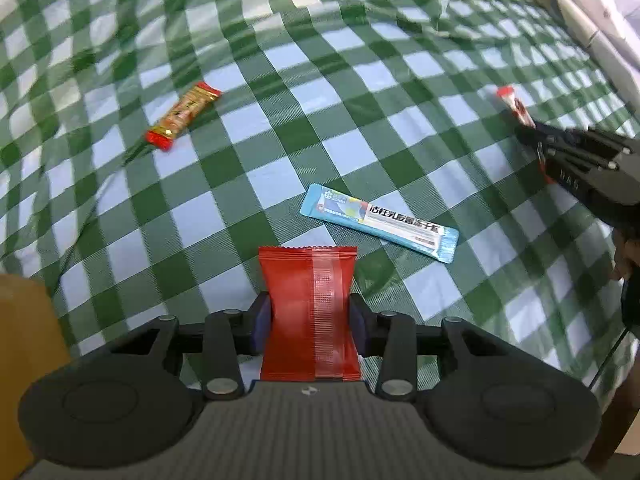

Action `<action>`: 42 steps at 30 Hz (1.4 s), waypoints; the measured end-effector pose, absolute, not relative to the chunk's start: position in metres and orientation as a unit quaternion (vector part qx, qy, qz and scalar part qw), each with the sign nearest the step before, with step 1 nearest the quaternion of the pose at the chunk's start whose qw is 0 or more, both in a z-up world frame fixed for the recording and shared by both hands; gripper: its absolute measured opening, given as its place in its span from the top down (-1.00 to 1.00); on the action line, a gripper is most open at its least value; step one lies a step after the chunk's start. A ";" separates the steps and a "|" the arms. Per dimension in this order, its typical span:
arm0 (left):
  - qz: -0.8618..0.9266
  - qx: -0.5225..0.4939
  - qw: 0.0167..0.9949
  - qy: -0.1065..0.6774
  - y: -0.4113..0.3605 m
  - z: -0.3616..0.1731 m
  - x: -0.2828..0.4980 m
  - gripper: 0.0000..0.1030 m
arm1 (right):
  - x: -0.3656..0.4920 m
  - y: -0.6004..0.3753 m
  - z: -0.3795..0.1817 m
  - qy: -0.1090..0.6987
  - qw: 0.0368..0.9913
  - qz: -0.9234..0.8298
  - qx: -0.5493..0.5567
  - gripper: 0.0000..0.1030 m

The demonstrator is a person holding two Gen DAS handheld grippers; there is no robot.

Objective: Organize snacks
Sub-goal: 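Grasp the red square pack with left tool while right tool grasps red Nescafe stick, then carry both snacks over the box and open both tools to drop them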

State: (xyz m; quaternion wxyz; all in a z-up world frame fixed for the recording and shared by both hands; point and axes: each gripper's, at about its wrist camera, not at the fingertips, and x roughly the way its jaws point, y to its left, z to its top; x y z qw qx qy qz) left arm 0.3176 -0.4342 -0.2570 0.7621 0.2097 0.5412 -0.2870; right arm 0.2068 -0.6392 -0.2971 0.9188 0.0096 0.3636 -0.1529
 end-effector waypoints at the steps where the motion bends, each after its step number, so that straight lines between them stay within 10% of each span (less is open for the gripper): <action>1: -0.288 0.201 0.766 0.539 -0.428 -0.249 0.315 0.13 | 0.204 -0.637 -0.294 0.364 0.918 -0.158 0.007 0.77; 16: -0.246 0.148 0.839 0.461 -0.275 -0.104 0.171 0.13 | 0.058 -0.496 -0.160 0.288 0.940 -0.111 0.148 0.77; 42: -0.134 0.061 0.895 0.420 -0.026 -0.048 0.022 0.13 | -0.053 -0.208 -0.059 0.315 0.936 0.114 0.108 0.77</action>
